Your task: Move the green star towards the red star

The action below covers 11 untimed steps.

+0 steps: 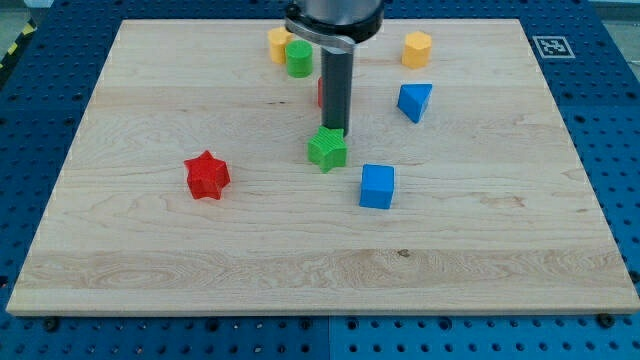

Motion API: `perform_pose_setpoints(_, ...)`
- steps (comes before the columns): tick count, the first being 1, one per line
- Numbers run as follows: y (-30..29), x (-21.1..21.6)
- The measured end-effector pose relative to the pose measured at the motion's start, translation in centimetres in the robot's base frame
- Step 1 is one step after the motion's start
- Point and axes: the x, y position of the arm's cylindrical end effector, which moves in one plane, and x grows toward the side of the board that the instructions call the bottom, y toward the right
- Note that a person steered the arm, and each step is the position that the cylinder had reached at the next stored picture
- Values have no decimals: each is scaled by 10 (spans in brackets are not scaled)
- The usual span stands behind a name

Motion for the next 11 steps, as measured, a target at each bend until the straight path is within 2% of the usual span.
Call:
perform_pose_setpoints(1, 46, 11)
perform_pose_setpoints(2, 40, 27)
perform_pose_setpoints(4, -12, 27)
perform_pose_setpoints(5, -17, 27)
perform_pose_setpoints(8, -20, 18)
perform_pose_setpoints(9, -23, 0)
perform_pose_setpoints(11, -53, -4)
